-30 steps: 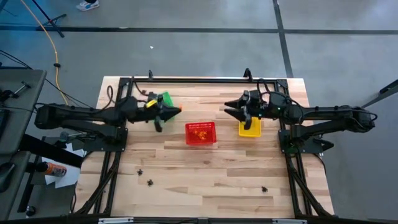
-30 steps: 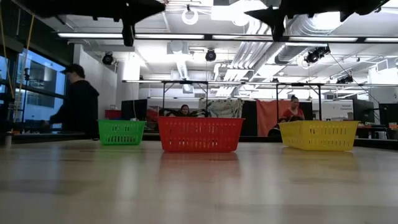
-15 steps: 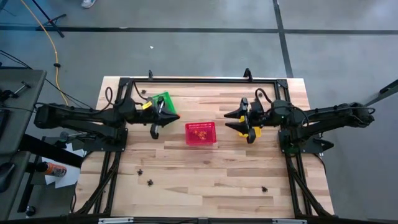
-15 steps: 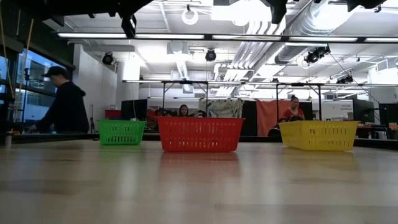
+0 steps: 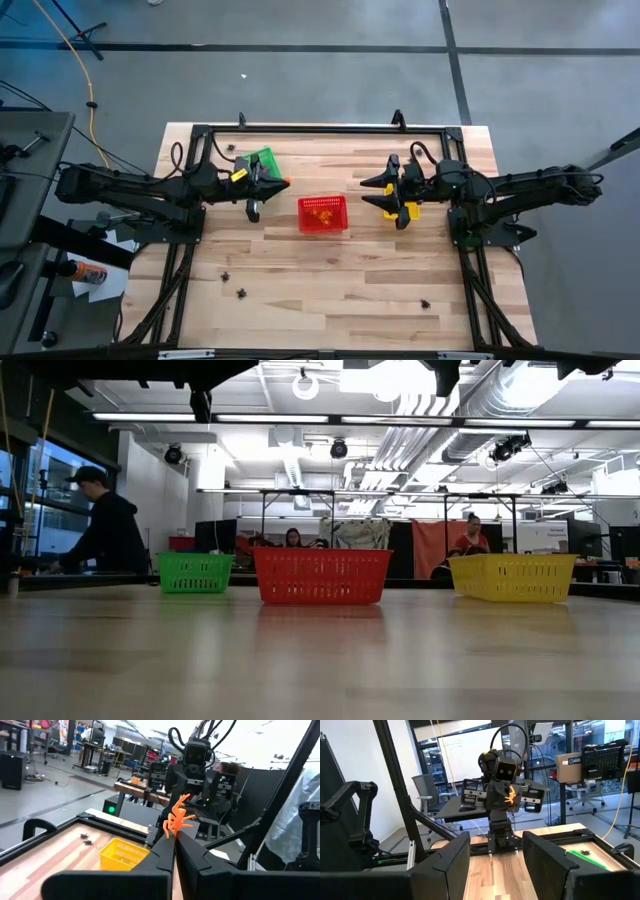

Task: Sort Halloween decoration
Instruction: Put the orange spider toy into the red bin

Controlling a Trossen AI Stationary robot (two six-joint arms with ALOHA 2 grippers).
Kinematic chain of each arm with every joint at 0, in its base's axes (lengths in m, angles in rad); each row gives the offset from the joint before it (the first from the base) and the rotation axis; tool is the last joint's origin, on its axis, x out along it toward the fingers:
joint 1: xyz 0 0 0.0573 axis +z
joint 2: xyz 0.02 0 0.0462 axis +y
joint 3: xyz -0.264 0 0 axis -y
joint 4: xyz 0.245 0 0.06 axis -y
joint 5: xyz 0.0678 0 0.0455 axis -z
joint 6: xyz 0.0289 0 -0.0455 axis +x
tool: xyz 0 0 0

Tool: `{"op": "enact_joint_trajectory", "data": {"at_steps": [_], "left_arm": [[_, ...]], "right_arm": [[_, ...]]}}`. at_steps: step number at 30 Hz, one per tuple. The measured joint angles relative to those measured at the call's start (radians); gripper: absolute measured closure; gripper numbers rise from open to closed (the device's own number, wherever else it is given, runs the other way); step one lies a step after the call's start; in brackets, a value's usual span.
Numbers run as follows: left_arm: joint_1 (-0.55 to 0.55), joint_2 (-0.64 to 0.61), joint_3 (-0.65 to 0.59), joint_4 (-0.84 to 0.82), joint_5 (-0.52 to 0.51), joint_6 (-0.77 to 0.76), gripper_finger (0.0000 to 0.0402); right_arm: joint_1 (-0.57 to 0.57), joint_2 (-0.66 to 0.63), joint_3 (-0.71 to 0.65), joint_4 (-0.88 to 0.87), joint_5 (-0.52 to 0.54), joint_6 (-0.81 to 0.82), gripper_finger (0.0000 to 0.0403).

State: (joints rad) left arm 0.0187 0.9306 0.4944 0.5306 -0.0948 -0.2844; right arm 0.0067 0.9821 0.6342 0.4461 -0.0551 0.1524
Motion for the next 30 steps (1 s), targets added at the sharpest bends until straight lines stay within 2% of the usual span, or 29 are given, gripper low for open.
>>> {"op": "enact_joint_trajectory", "data": {"at_steps": [6,9,13,17,23,26,30], "left_arm": [[-0.002,0.0,0.0,-0.044,-0.004,-0.003,0.0401],[-0.002,0.003,0.011,-0.063,-0.004,-0.06,0.0401],[0.01,0.052,0.12,-0.264,-0.004,-0.106,0.0401],[0.033,0.178,0.312,-0.533,0.015,-0.083,0.0401],[0.047,0.439,0.601,-0.812,0.137,0.09,0.0401],[0.039,0.56,0.704,-0.929,0.137,0.169,0.0401],[0.039,0.681,0.769,-0.992,0.13,0.22,0.0401]], "right_arm": [[0.0,0.0,0.0,0.0,0.0,0.003,0.0226],[0.0,0.0,0.0,0.008,0.0,0.004,0.0226],[0.0,0.0,0.0,0.063,0.013,0.003,0.0226],[0.0,0.0,0.0,0.109,0.072,0.002,0.0226],[0.0,0.0,0.0,0.113,0.08,-0.022,0.0226],[0.0,0.0,0.0,0.113,0.08,-0.022,0.0226],[0.0,0.0,0.0,0.113,0.08,-0.021,0.0226]]}}
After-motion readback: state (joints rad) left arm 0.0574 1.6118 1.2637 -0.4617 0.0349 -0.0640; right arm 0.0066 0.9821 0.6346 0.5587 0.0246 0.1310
